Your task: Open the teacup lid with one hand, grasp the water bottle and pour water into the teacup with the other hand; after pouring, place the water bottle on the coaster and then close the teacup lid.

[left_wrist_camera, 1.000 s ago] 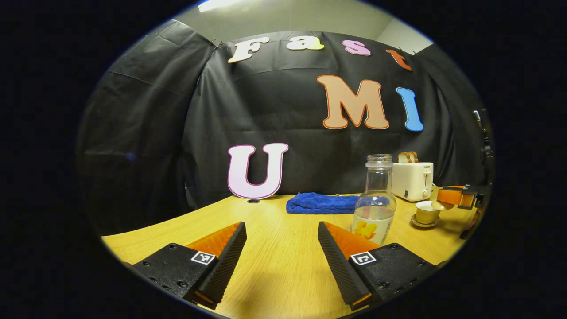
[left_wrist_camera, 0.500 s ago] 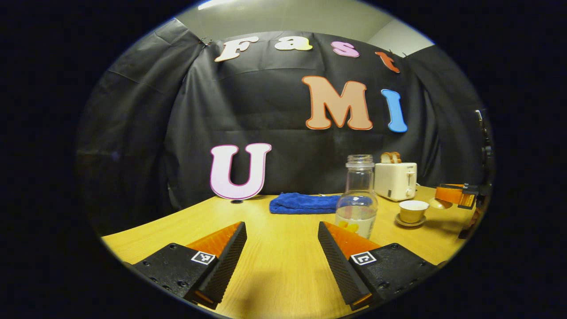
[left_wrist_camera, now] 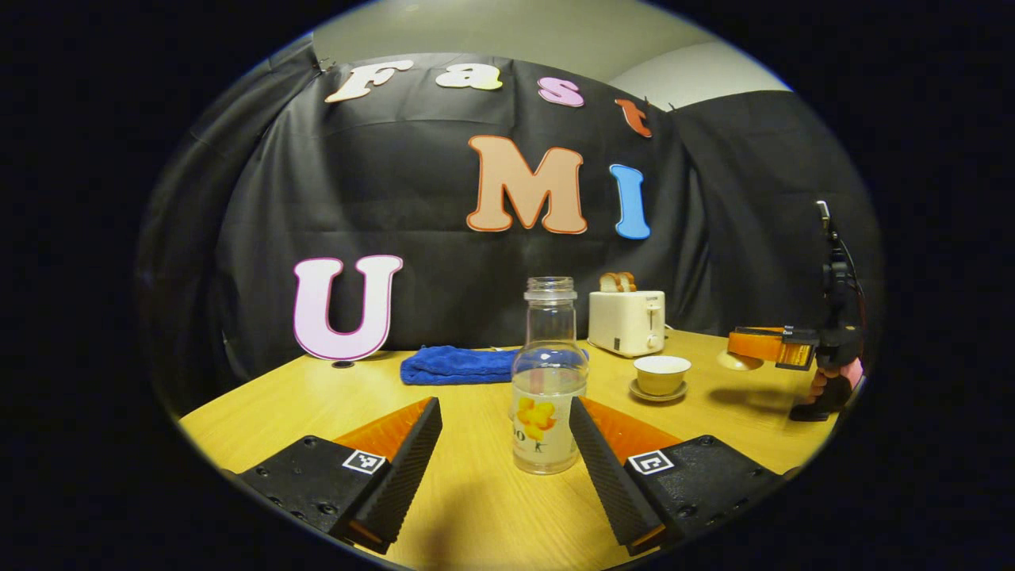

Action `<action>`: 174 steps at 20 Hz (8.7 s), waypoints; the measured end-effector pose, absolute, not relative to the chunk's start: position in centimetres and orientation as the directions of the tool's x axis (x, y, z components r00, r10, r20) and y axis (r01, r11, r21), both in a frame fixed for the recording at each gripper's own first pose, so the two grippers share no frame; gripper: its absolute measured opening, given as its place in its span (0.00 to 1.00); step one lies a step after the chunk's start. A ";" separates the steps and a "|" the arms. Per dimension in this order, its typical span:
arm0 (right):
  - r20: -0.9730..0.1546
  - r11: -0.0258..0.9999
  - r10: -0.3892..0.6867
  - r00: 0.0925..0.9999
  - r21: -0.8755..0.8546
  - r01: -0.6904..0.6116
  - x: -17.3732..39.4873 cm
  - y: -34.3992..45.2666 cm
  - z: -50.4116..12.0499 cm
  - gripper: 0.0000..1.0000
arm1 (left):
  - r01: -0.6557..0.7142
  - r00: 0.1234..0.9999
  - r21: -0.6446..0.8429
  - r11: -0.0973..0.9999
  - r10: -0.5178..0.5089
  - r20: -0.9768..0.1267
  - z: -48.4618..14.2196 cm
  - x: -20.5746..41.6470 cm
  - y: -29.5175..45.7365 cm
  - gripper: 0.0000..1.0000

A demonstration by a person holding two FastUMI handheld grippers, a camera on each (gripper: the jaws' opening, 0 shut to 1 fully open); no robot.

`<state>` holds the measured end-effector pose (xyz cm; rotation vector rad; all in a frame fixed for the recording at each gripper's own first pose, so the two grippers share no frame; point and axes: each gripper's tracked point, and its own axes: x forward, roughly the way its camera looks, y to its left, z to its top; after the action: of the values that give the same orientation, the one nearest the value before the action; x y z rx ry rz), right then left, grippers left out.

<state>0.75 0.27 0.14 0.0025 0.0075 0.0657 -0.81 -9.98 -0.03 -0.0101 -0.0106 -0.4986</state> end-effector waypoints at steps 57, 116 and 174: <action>0.003 0.992 -0.123 0.992 -0.003 0.123 -0.7 -7.1 0.2 0.28 | 0.449 0.894 0.654 0.609 -0.298 -0.335 -2.0 8.8 -20.5 0.64; 0.000 0.991 -0.135 0.991 -0.004 0.135 -0.7 -8.2 0.3 0.28 | 0.102 0.957 0.812 -0.574 -0.165 -0.237 5.7 12.1 -22.8 0.64; 0.000 0.991 -0.130 0.991 -0.005 0.130 -0.7 -8.2 0.3 0.28 | 0.480 0.873 0.028 0.877 -0.474 -0.114 -0.6 12.2 -20.0 0.97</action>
<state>-0.66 -8.17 0.28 -0.0046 0.0006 -0.1305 12.16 -20.03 -0.61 0.0556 0.1051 -0.4988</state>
